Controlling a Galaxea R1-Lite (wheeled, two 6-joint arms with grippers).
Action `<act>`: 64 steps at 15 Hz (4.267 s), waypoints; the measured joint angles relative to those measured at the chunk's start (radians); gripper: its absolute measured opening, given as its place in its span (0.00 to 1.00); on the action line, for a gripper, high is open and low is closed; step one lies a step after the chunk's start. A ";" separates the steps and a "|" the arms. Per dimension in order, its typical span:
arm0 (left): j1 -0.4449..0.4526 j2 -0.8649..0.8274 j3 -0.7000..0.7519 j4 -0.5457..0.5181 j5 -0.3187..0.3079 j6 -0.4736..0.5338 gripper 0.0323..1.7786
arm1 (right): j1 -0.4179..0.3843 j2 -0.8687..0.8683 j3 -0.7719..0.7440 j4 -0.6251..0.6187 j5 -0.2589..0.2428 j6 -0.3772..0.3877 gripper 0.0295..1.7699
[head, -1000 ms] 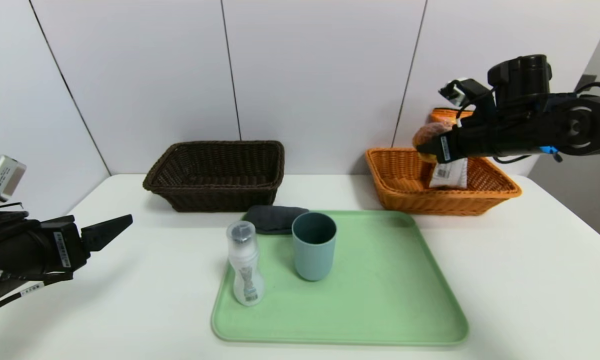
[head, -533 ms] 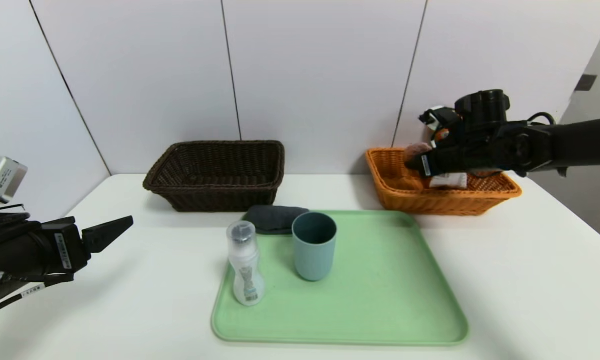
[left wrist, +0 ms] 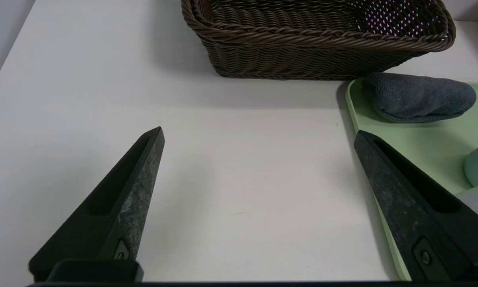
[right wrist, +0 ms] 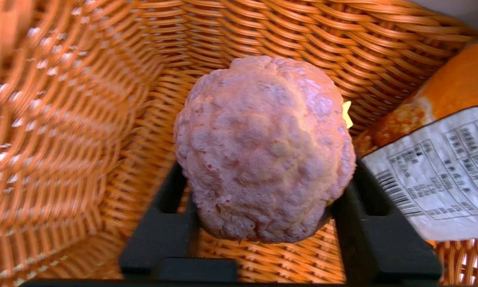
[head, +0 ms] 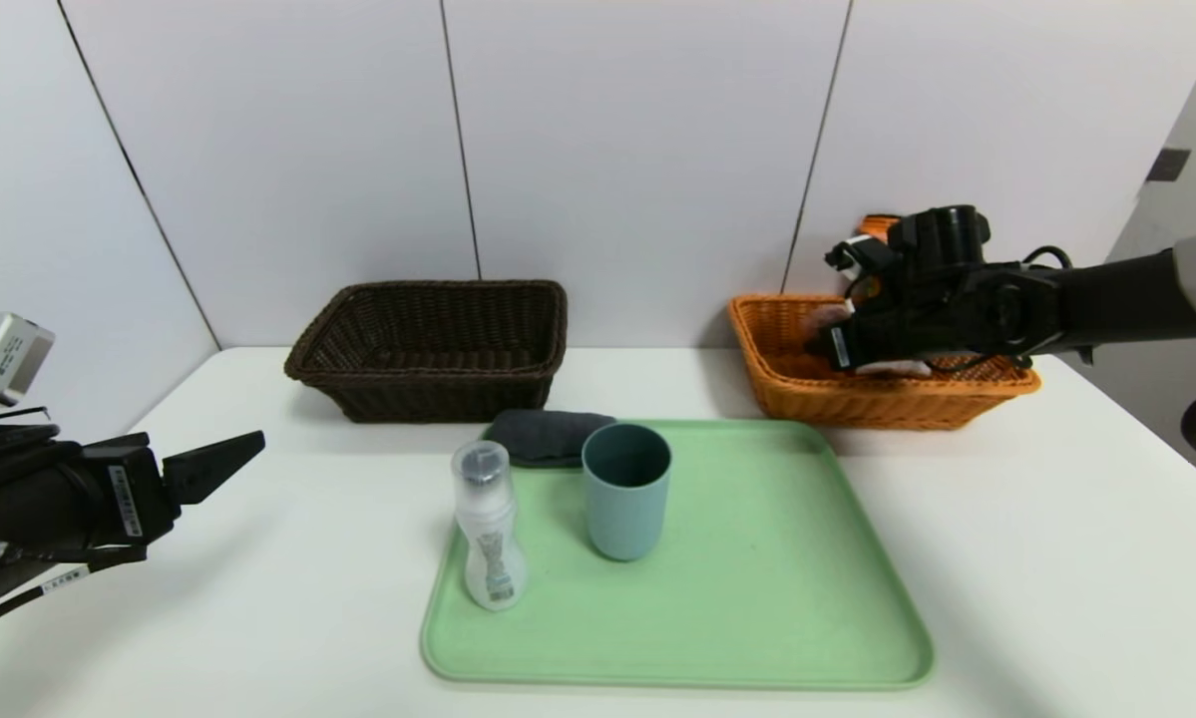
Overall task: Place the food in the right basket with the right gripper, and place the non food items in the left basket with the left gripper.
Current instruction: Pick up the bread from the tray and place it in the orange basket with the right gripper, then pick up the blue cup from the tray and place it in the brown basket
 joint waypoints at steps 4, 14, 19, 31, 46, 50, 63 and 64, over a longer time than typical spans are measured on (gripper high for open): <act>0.000 0.001 0.000 0.000 -0.001 0.001 0.95 | -0.004 0.009 -0.002 -0.004 -0.014 -0.005 0.73; 0.000 0.001 0.000 0.000 0.000 0.001 0.95 | -0.003 -0.022 0.003 -0.003 -0.019 -0.003 0.90; 0.000 -0.001 0.008 -0.001 0.000 -0.004 0.95 | 0.010 -0.166 0.032 -0.002 -0.011 -0.001 0.93; 0.000 -0.013 0.082 -0.083 0.000 -0.012 0.95 | 0.310 -0.853 0.816 -0.078 0.170 0.014 0.96; 0.000 -0.094 0.128 -0.074 -0.005 -0.017 0.95 | 0.472 -0.336 1.399 -1.462 0.199 0.169 0.96; 0.000 -0.096 0.134 -0.071 -0.005 -0.016 0.95 | 0.487 -0.206 1.334 -1.520 0.199 0.220 0.96; 0.000 -0.091 0.137 -0.071 -0.005 -0.013 0.95 | 0.544 -0.015 1.061 -1.521 0.202 0.223 0.96; 0.000 -0.090 0.137 -0.071 -0.005 -0.013 0.95 | 0.555 -0.009 1.050 -1.520 0.202 0.223 0.96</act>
